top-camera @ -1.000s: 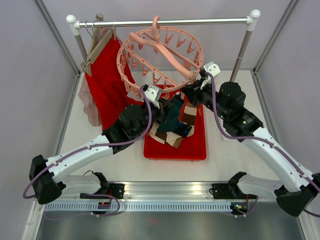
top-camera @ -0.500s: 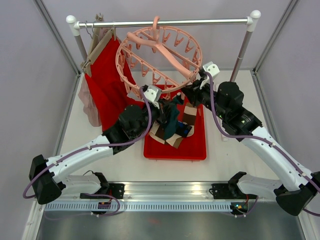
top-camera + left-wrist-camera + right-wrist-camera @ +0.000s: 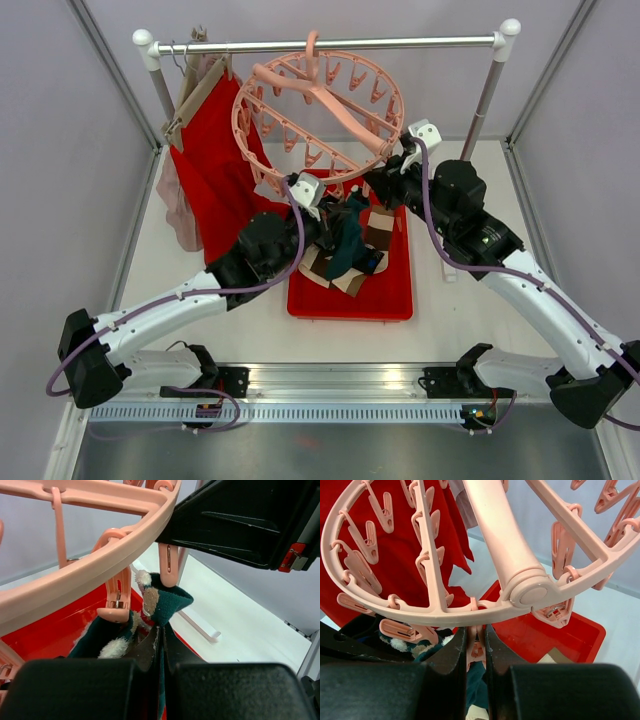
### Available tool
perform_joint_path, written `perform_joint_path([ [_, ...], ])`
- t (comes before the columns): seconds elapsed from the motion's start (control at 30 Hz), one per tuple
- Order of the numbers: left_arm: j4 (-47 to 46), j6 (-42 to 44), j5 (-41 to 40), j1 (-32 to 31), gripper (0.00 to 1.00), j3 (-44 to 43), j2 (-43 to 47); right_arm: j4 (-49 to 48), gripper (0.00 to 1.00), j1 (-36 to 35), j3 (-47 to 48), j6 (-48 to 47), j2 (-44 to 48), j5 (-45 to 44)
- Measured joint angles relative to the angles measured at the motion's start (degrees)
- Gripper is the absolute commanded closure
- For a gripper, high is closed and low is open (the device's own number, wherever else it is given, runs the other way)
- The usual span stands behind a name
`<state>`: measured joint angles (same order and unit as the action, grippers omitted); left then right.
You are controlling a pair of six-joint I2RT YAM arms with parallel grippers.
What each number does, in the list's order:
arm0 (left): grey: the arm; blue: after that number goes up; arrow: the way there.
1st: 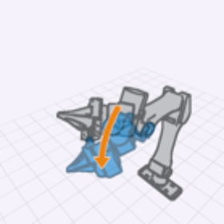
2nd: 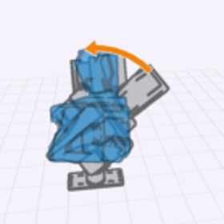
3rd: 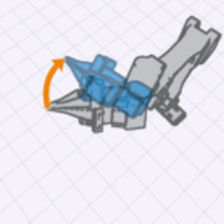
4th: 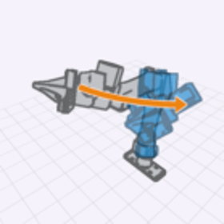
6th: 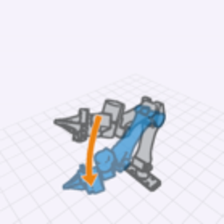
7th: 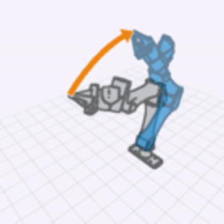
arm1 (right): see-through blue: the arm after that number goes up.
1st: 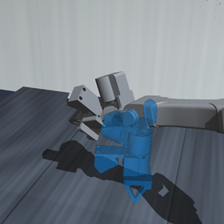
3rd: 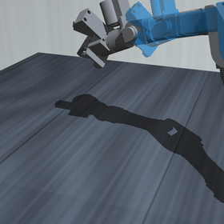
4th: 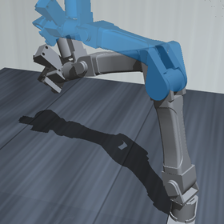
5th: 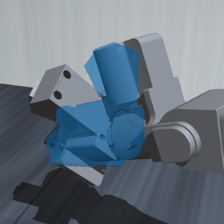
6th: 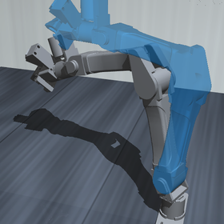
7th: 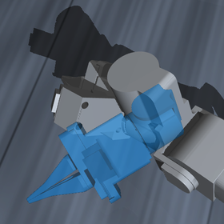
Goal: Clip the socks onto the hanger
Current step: Clamp the sock onto the hanger.
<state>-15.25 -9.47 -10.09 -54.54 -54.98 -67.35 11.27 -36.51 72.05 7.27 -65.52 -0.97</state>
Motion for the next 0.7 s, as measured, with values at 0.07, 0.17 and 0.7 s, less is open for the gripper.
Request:
perform_joint_path([
  [0.07, -0.04, 0.00, 0.09, -0.17, 0.98, -0.02, -0.17, 0.04, 1.00, 0.00, 0.00, 0.13, -0.07, 0.02],
  [0.17, -0.35, 0.00, 0.17, -0.46, 0.98, -0.04, -0.96, 0.17, 1.00, 0.00, 0.09, 0.44, -0.07, 0.04],
  [0.7, -2.56, -0.02, -1.73, -0.83, 0.98, -0.61, -3.85, 0.90, 1.00, 0.00, 0.35, 0.48, -0.04, -0.11],
])
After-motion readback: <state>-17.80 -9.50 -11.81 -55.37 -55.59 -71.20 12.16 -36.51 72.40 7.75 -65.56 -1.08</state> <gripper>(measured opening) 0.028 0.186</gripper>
